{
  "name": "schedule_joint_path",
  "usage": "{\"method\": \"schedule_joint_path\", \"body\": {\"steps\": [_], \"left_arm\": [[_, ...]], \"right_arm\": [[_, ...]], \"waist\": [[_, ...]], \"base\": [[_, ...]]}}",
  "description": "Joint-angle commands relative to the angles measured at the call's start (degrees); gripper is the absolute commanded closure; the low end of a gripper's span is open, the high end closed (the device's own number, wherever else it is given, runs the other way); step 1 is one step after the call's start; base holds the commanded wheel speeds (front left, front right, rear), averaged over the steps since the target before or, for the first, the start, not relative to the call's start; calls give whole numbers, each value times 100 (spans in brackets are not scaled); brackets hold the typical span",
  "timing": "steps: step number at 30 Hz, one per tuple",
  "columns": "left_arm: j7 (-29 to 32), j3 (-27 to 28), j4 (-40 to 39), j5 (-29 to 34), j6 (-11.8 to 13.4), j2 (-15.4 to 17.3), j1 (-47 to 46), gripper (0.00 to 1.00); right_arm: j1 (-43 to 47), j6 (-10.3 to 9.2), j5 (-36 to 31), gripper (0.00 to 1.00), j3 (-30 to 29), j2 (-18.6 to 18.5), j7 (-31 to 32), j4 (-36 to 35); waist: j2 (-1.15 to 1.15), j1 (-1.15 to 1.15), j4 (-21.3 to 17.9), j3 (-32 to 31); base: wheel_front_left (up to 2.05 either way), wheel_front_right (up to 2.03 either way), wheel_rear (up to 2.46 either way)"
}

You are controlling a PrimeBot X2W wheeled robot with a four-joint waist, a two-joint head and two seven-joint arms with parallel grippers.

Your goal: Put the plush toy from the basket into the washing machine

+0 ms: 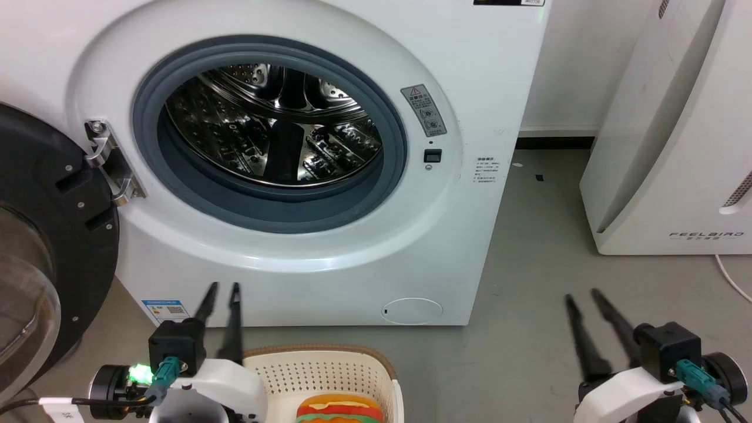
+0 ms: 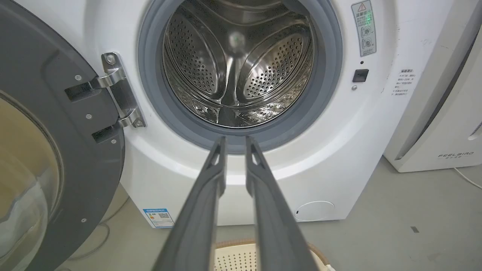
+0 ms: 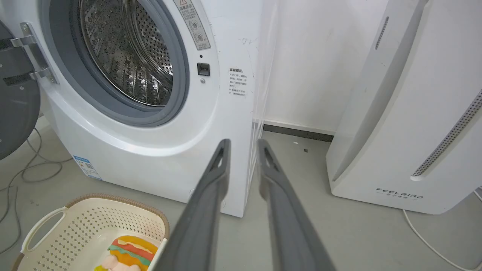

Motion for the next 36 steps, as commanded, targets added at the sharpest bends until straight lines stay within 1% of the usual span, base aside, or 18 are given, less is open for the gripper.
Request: {"method": "schedule_joint_path", "body": {"steps": [1,10,20,27,36], "left_arm": [[-11,-5,5,-3,9,0,-3,0],[-119,-73,53,-13,99,2,-62,0],[-238,-194,275,15,126,52,-268,0],[-322,-317,640,45,129,113,-479,0],[-430,-483,1344,67,127,191,-791,0]], "right_arm": [[-1,0,7,0,-11,0,-11,2],[-18,0,108,0,-121,0,-119,-6],[-77,-1,222,0,-223,-1,-238,-14],[-144,-1,305,0,-291,-1,-322,-15],[-244,-2,426,0,-351,-1,-430,-10]], "waist": [[0,0,0,2],[0,0,-7,39],[0,0,-36,163],[0,0,-87,285],[0,0,-180,496]], "base": [[0,0,0],[0,0,0],[0,0,0],[0,0,0],[0,0,0]]}}
